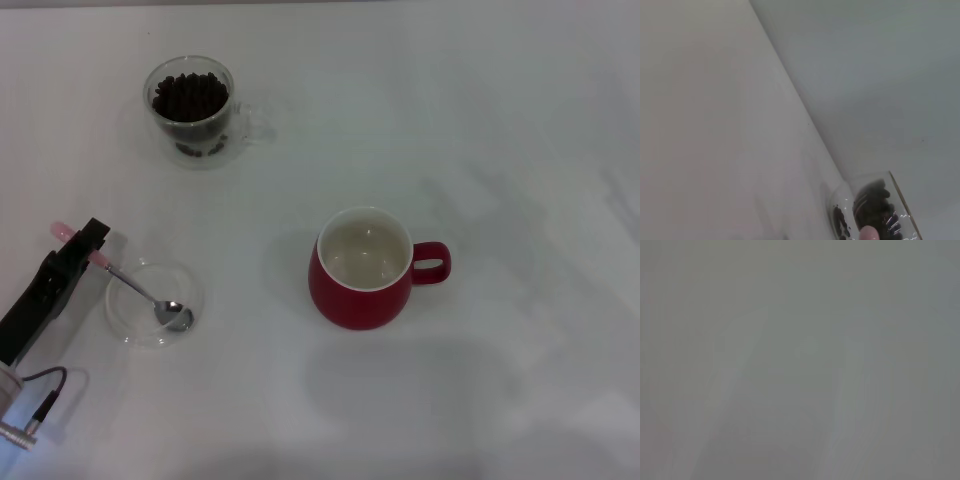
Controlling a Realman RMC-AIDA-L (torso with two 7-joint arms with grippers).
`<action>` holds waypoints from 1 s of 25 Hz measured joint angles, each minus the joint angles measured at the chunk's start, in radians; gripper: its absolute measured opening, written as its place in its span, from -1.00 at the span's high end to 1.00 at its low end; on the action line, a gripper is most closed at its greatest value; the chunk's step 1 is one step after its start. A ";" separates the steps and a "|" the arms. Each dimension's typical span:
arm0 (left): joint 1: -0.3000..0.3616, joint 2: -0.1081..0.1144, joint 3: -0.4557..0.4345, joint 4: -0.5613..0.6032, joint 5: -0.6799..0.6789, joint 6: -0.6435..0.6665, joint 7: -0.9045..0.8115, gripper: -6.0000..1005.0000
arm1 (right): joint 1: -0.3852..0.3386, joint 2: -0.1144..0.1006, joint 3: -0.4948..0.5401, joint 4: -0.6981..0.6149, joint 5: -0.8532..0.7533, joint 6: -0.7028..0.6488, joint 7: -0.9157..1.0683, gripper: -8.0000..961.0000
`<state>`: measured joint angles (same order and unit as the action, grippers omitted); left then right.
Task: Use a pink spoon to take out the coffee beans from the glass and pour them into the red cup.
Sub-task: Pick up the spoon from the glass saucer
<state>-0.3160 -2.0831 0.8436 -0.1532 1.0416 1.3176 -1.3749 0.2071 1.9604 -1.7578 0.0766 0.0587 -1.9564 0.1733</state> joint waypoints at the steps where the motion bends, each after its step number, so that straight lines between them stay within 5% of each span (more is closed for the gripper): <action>1: 0.000 0.001 0.000 -0.001 0.000 0.000 -0.001 0.41 | 0.001 0.000 0.000 0.000 0.000 0.000 0.000 -0.38; 25: 0.035 0.004 0.009 0.037 0.001 0.011 0.003 0.75 | 0.004 0.001 0.000 0.000 -0.001 0.007 -0.008 -0.38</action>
<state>-0.2810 -2.0786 0.8530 -0.1158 1.0428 1.3284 -1.3719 0.2112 1.9619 -1.7579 0.0768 0.0582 -1.9491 0.1651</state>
